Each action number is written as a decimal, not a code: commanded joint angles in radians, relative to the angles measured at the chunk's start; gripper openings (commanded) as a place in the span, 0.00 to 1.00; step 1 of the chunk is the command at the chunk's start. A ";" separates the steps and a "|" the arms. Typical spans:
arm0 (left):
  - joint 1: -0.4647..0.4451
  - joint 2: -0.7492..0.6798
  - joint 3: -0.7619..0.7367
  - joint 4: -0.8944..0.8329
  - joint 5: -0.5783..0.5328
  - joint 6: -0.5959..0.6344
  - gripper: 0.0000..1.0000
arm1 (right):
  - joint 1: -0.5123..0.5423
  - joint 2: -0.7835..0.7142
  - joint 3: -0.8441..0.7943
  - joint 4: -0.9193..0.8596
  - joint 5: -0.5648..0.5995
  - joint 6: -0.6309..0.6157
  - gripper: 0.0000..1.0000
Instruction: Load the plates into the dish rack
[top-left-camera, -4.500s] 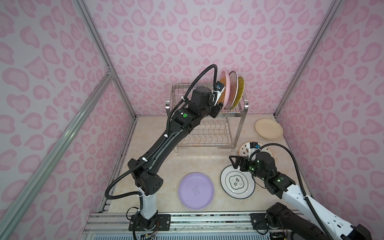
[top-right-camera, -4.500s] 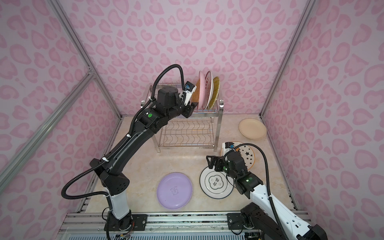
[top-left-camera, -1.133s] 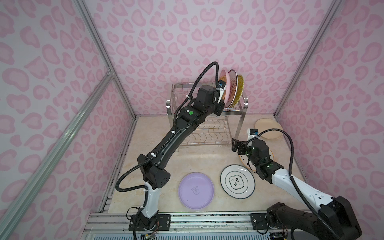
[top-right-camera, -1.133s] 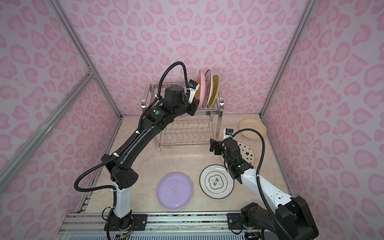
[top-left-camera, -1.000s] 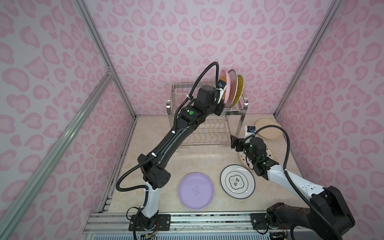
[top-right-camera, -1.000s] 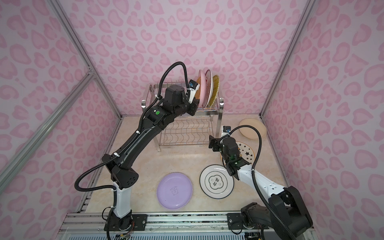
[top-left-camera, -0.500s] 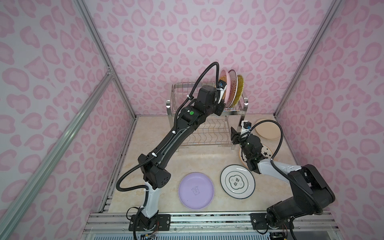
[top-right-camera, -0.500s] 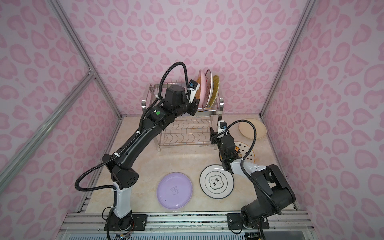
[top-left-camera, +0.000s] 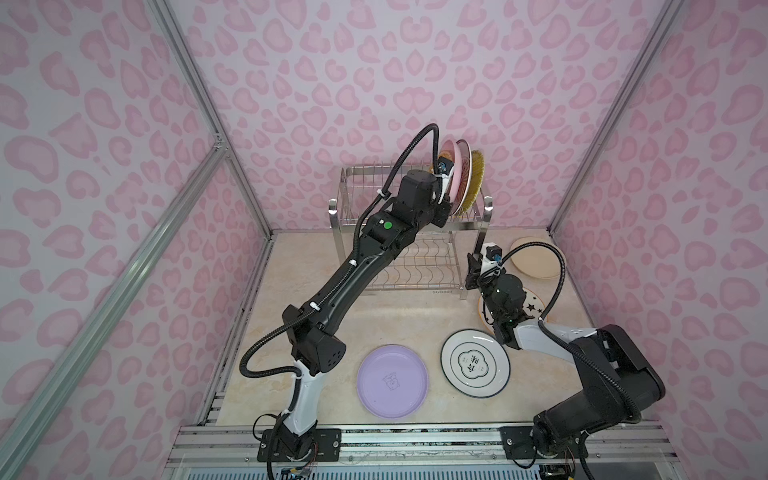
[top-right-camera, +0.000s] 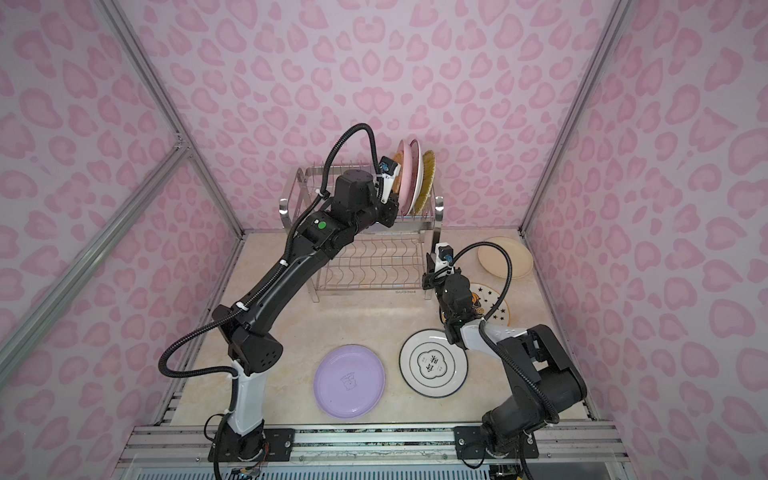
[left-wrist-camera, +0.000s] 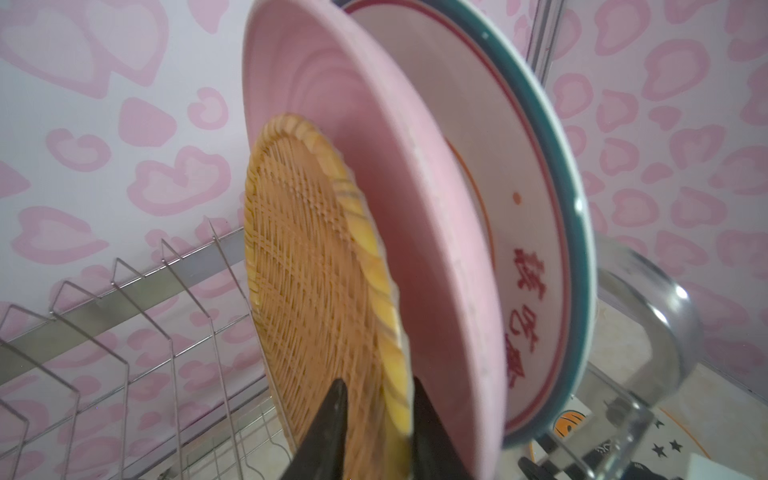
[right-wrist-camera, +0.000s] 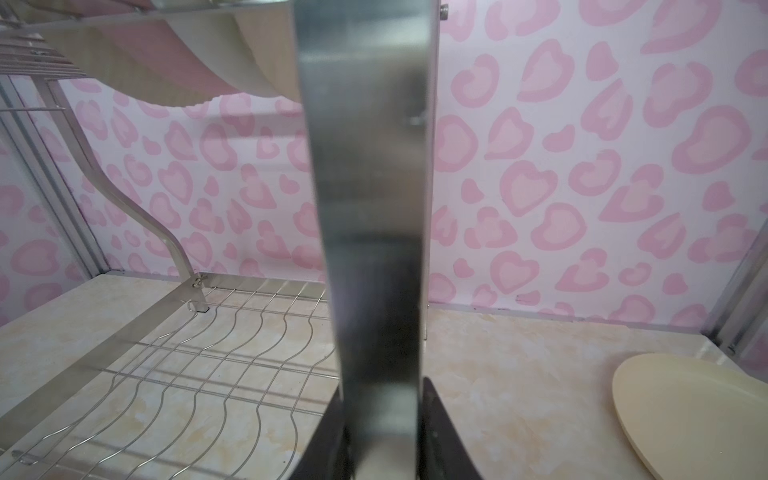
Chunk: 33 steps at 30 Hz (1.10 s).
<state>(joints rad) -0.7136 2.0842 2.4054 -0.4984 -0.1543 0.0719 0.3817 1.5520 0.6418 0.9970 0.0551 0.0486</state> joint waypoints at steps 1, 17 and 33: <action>0.001 0.018 0.015 -0.005 -0.028 -0.006 0.26 | 0.008 -0.001 0.004 0.085 -0.096 0.012 0.18; -0.007 -0.036 -0.006 -0.002 -0.030 -0.065 0.03 | 0.002 -0.020 -0.006 0.074 -0.070 0.030 0.17; -0.007 -0.141 -0.072 0.026 -0.080 -0.119 0.03 | -0.014 -0.032 -0.002 0.062 -0.079 0.054 0.17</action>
<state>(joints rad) -0.7227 1.9732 2.3413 -0.5022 -0.1852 -0.0387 0.3679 1.5295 0.6395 0.9642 0.0029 0.0540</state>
